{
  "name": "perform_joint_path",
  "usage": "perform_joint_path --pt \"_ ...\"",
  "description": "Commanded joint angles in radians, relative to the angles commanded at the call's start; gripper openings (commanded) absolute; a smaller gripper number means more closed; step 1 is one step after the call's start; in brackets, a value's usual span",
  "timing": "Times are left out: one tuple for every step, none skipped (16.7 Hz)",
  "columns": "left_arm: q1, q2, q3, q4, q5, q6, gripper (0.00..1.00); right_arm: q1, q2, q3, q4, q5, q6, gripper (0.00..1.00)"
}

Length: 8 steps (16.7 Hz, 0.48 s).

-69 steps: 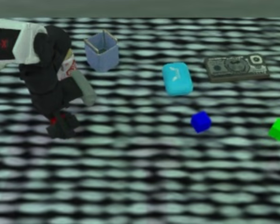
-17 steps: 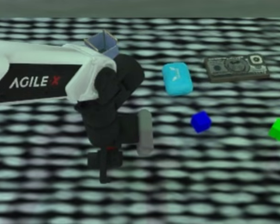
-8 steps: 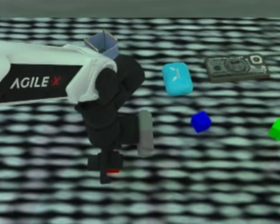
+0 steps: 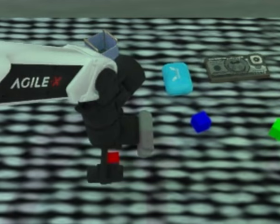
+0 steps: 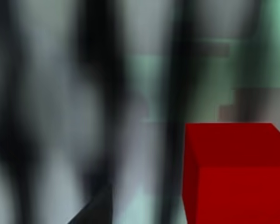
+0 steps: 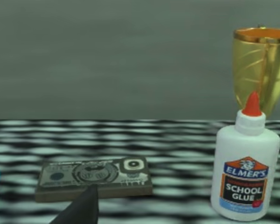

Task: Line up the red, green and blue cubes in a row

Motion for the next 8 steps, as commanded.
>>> perform_joint_path --pt "0.000 0.000 0.000 0.000 0.000 0.000 1.00 0.000 0.000 0.000 0.000 0.000 0.000 1.00" --pt "0.000 0.000 0.000 0.000 0.000 0.000 1.00 0.000 0.000 0.000 0.000 0.000 0.000 1.00" --pt "0.000 0.000 0.000 0.000 0.000 0.000 1.00 0.000 0.000 0.000 0.000 0.000 0.000 1.00" --pt "0.000 0.000 0.000 0.000 0.000 0.000 1.00 0.000 0.000 0.000 0.000 0.000 0.000 1.00" --pt "0.002 -0.001 0.000 0.000 0.000 0.000 1.00 0.000 0.000 0.000 0.000 0.000 0.000 1.00" --pt "0.001 -0.002 0.003 -0.004 0.000 0.001 1.00 0.000 0.000 0.000 0.000 0.000 0.000 1.00" --pt "0.001 -0.006 0.015 -0.018 0.000 0.003 1.00 0.000 0.000 0.000 0.000 0.000 0.000 1.00" --pt "0.003 -0.014 0.033 -0.042 0.001 0.004 1.00 0.000 0.000 0.000 0.000 0.000 0.000 1.00"
